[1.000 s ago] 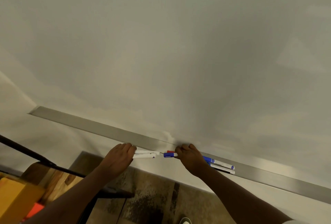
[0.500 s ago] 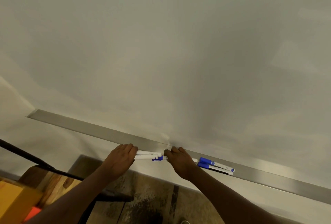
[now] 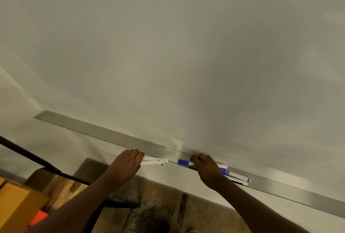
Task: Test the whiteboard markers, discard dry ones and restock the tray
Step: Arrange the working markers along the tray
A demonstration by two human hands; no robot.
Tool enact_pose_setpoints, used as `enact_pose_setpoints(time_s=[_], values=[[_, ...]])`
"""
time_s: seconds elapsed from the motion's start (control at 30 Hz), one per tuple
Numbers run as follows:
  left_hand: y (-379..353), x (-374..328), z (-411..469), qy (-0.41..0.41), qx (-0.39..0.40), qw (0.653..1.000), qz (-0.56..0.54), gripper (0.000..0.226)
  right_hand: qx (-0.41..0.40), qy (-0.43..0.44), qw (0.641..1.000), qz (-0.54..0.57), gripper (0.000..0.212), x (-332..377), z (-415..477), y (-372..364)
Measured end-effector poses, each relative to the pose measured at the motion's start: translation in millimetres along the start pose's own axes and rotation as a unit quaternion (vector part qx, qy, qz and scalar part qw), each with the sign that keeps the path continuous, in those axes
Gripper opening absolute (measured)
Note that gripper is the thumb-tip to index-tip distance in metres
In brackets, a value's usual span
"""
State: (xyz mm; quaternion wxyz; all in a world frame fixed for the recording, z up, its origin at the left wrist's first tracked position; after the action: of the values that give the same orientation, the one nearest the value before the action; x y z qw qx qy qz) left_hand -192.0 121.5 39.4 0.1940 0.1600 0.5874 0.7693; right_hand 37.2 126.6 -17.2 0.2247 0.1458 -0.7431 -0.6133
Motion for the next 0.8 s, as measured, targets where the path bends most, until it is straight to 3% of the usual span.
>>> enact_pose_setpoints(time_s=[0.2,0.37,0.57,0.8], values=[[9,-5,4,-0.016,-0.021,1.0,0.009,0.045,-0.093,-0.049,0.985,0.134,0.031,24,14,41],[22,-6,7,-0.031,-0.046,0.998,0.013,0.05,-0.127,0.039,0.971,0.197,0.029,68,34,68],[39,6,7,-0.015,-0.082,0.996,-0.016,0.07,-0.107,0.054,0.954,0.273,0.026,91,54,82],[67,12,4,-0.046,-0.158,0.986,0.015,0.045,-0.069,0.092,0.934,0.339,0.035,113,62,101]])
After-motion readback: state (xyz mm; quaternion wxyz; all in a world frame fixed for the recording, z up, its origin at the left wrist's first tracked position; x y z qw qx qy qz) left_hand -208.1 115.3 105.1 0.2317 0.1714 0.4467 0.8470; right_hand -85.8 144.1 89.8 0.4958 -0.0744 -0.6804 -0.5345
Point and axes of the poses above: each hand's wrist, its own z-axis towards the middle knuckle, its own y-axis out of the back of the hand, x = y × z, the point moved 10 cm from there along z, towards the middle knuckle, and after that the axes turned 7 degrees about y, right-handed, at the moved point
